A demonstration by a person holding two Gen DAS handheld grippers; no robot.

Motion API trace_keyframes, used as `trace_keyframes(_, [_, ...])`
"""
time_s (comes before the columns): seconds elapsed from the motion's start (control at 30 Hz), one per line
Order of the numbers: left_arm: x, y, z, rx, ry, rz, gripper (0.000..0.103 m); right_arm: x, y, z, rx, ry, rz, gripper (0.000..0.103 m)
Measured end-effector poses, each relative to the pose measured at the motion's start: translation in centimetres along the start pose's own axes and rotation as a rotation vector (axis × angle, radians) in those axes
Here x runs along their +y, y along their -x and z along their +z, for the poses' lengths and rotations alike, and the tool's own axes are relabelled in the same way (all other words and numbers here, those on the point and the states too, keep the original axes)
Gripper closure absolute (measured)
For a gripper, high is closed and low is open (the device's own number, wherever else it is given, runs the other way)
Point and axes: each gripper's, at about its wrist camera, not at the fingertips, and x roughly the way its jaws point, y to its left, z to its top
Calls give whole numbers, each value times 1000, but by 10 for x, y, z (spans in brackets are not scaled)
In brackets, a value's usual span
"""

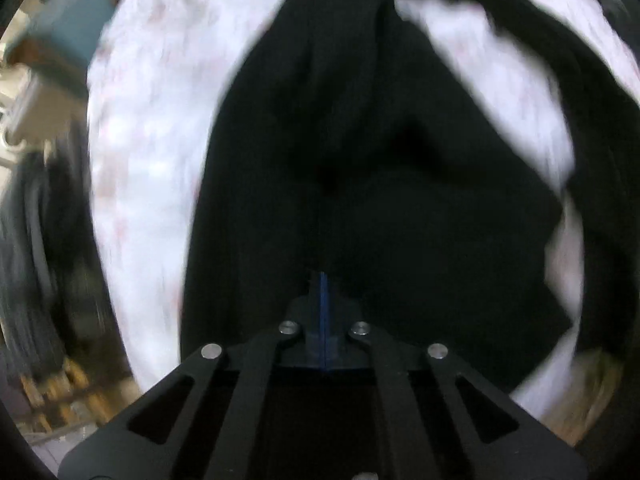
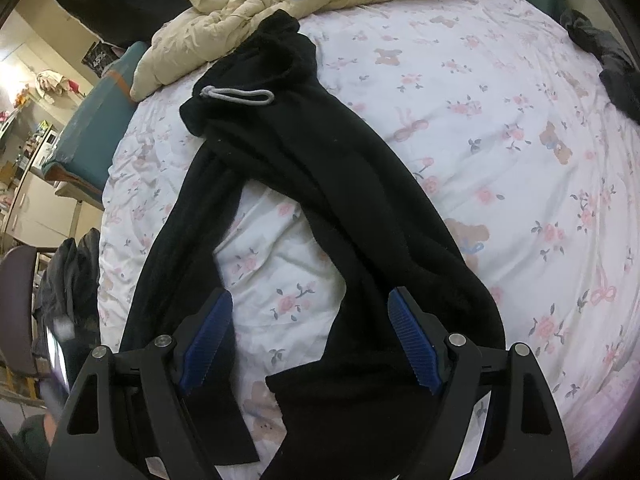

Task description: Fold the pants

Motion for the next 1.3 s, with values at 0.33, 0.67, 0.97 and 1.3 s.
trace_keyframes(0.33, [22, 54, -11, -153, 129, -102, 97, 13, 0, -7, 3, 12, 7, 21])
trace_keyframes(0.67, [38, 7, 119, -170, 160, -110, 0, 7, -2, -3, 5, 7, 7, 21])
trace_keyframes(0.97, [22, -65, 187, -27, 161, -24, 0, -1, -10, 10, 28, -29, 54, 21])
trace_keyframes(1.3, [36, -55, 193, -64, 99, -55, 94, -1, -15, 11, 53, -47, 94, 21])
